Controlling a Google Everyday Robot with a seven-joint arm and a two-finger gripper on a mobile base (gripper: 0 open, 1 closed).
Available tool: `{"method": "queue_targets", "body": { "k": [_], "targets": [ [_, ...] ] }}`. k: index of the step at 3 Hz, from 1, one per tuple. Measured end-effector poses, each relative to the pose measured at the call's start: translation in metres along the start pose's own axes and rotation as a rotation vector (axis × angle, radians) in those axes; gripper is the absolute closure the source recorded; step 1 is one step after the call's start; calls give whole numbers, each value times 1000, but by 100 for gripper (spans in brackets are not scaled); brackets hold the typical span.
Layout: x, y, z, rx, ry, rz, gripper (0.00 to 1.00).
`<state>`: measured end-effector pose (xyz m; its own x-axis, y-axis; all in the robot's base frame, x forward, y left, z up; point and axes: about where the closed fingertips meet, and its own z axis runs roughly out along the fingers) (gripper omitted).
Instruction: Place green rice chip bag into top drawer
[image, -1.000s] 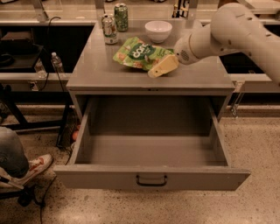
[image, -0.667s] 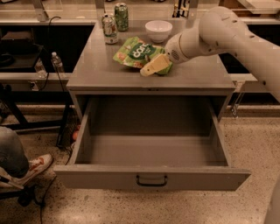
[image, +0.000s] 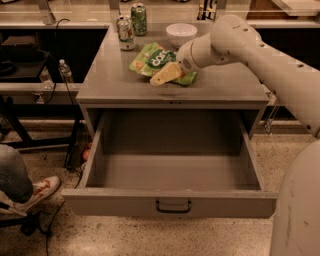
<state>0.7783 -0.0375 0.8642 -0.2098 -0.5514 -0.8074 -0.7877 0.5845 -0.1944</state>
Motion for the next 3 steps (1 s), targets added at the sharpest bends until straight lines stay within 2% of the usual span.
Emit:
{"method": "queue_targets", "body": {
  "k": [2, 3],
  "targets": [
    [13, -1, 3, -19, 4, 24, 41],
    [22, -1, -4, -34, 2, 47, 74]
  ]
}}
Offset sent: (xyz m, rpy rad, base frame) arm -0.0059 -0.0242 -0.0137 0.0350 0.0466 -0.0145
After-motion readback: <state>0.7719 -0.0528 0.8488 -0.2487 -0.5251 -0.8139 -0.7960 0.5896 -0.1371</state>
